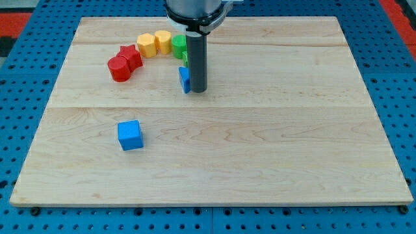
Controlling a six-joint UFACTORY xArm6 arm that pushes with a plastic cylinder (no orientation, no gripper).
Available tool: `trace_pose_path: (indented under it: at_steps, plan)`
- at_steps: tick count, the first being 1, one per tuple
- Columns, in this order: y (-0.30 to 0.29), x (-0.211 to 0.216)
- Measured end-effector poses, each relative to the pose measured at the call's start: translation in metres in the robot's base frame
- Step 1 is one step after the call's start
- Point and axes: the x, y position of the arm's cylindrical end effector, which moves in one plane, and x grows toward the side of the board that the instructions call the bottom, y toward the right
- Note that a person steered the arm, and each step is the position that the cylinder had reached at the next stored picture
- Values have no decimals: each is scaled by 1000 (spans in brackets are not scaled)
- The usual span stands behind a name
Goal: Place the blue cube at the bottom side of the green star
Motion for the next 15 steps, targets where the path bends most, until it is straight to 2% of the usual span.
trace_pose_path:
  at_steps: [1,2,3,4,5,6,11,12,13,15]
  plan:
    - [-1,-4]
    - [34,27]
    - [37,128]
    - [-8,172]
    - [-70,170]
    - [-102,156]
    - [-114,54]
    - [-153,52]
    - [-162,45]
    - [-123,25]
